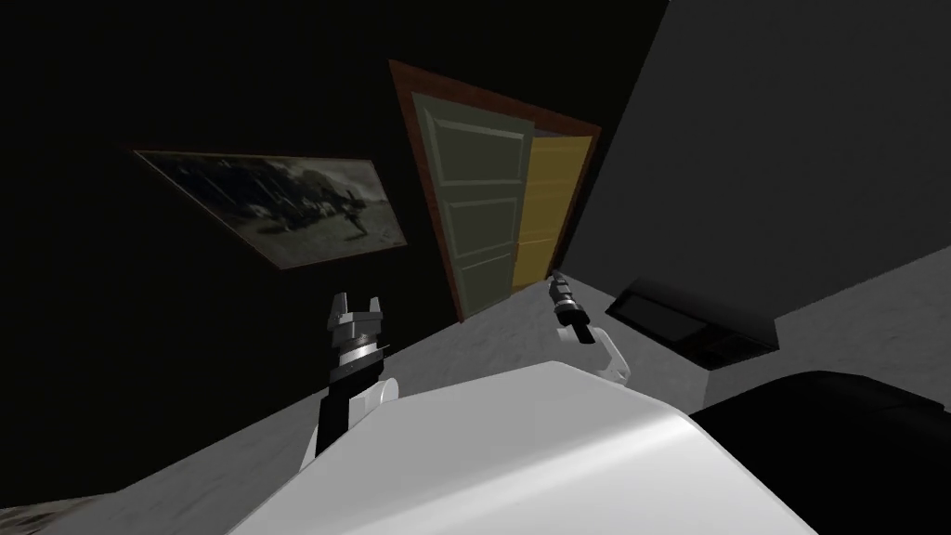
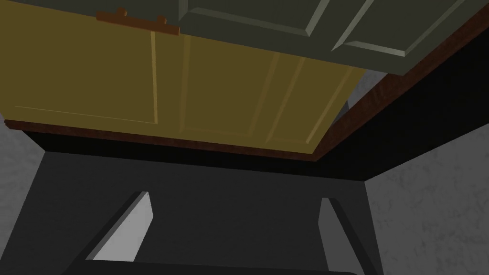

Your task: Push the door open

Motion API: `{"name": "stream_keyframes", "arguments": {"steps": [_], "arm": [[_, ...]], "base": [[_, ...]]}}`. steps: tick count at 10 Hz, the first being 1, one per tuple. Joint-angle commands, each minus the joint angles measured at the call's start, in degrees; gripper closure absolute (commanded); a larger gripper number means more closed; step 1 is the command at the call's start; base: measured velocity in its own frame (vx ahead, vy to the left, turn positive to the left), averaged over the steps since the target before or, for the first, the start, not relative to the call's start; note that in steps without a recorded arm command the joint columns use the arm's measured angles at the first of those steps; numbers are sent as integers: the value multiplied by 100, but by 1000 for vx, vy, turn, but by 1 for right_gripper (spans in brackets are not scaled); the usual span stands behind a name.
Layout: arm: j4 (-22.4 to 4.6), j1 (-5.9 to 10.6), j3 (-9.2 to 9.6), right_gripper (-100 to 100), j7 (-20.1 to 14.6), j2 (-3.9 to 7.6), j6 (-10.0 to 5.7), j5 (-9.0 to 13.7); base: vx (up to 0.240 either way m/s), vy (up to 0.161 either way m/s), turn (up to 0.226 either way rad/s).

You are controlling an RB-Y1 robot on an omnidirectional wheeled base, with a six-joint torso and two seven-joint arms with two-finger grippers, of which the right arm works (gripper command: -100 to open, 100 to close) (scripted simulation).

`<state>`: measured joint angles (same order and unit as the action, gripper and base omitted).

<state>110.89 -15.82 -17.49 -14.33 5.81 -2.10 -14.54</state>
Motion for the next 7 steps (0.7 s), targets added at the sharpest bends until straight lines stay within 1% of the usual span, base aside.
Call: {"name": "stream_keyframes", "arguments": {"steps": [1,2,4,5,6,7], "arm": [[-100,72,-109,-100,-48,-14,160,-154],[-185,130,-190,-100,-84,-8,254,-247],[-353,246,-353,-100,-157,6,442,-432],[-438,303,-434,-100,-193,13,536,-524],[-522,361,-515,-100,-230,20,630,-617],[-564,390,-556,-100,-248,23,677,-663]], "base": [[-5,-122,281],[-5,-160,352],[2,-191,295],[-19,-190,420],[0,-186,317],[-7,-150,159]]}}
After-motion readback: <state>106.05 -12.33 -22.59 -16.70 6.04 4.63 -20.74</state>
